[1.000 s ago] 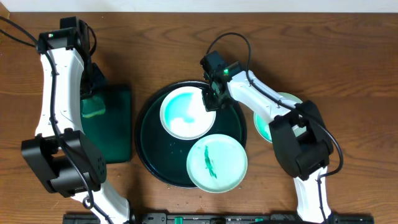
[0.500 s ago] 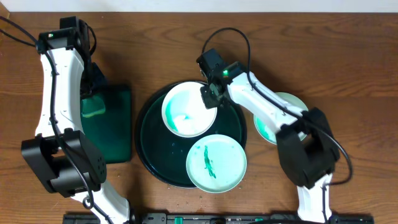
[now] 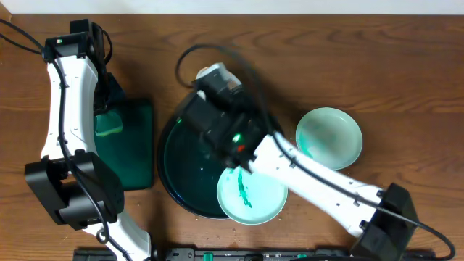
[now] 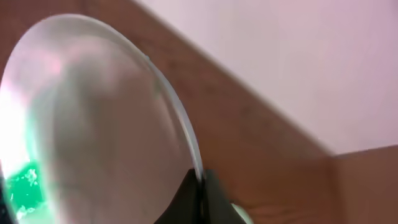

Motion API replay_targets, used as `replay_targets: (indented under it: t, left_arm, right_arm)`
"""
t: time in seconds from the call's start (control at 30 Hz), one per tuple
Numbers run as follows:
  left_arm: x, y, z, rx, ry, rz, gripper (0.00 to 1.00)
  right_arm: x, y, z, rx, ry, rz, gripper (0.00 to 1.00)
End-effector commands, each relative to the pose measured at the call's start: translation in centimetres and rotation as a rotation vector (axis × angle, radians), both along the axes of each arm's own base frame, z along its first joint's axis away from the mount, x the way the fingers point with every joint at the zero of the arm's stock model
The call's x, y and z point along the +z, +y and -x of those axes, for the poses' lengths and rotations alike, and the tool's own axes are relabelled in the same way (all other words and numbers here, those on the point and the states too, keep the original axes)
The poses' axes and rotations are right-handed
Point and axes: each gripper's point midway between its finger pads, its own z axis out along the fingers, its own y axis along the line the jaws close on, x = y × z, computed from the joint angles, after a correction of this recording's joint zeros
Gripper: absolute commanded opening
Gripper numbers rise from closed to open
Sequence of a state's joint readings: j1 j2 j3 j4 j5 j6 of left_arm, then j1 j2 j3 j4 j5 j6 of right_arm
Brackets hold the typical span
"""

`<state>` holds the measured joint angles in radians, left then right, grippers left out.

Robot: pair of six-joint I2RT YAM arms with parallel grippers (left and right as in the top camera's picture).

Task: Clean dirty plates on tray and stack at the side
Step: 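Lift the plate with the right gripper and stack it on the side plate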

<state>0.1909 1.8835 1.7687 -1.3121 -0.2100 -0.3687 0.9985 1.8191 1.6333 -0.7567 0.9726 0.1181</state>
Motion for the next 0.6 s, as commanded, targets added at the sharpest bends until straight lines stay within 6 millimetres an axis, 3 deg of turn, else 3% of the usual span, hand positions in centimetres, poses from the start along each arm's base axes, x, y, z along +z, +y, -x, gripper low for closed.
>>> replay_targets:
  t: [0.0,0.37,0.57]
  left_arm:
    - [0.3,0.4,0.1,-0.005,0.003,-0.02,0.07]
    - [0.3,0.4,0.2,-0.005,0.003,-0.02,0.07]
    - [0.3,0.4,0.2,-0.004,0.003,-0.02,0.07]
  right_arm:
    - [4.3,-0.9,1.1,-0.085,-0.204,0.166,0.01]
    - [5.3,-0.1,2.0,-0.076,-0.248,0.202,0.01]
    - [4.2,-0.2,1.3,-0.059,-0.197,0.16,0.01]
